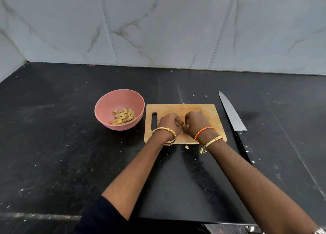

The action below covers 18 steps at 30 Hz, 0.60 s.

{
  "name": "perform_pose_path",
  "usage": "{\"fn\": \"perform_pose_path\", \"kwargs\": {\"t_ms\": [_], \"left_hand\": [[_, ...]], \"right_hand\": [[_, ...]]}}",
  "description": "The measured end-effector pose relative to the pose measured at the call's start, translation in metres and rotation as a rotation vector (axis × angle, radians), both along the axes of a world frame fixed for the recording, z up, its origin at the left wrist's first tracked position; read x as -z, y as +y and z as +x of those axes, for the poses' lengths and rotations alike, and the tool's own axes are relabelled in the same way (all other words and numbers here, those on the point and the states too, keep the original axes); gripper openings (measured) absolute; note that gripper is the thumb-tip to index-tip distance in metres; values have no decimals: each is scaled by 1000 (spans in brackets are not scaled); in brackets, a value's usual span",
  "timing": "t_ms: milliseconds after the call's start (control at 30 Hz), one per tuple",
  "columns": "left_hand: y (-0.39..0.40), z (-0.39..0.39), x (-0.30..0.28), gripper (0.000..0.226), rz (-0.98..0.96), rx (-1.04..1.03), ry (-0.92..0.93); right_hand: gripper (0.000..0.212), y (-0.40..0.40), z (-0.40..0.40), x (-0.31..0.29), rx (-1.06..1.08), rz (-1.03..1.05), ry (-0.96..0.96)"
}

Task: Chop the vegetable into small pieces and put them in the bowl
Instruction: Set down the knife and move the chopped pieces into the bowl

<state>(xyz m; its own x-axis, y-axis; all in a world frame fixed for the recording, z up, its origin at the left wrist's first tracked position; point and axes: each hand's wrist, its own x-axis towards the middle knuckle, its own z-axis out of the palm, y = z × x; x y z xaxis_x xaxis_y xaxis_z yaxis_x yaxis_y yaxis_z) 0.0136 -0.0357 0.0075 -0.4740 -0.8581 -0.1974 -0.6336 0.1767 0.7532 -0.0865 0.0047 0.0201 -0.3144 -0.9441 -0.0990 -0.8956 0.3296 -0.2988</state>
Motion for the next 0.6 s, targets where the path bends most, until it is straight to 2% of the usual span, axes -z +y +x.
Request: {"fn": "perform_pose_path", "kwargs": {"t_ms": [100,233,367,533,600], "left_hand": [[2,0,4,17,38,-65,72],[2,-3,4,17,118,-124,147],[4,-5,2,19,202,-164,230],[-3,0,-1,17,486,-288,453],[-8,3,-7,18,577,-319,519]], "right_hand": [[21,2,-4,-8,39,12,-97],[13,4,-15,-12,146,34,-403],[16,6,-21,-12,220,43,-633],[16,9,-25,-19,348,43,-1063],[15,2,-27,-24,388,67,-1159]]}}
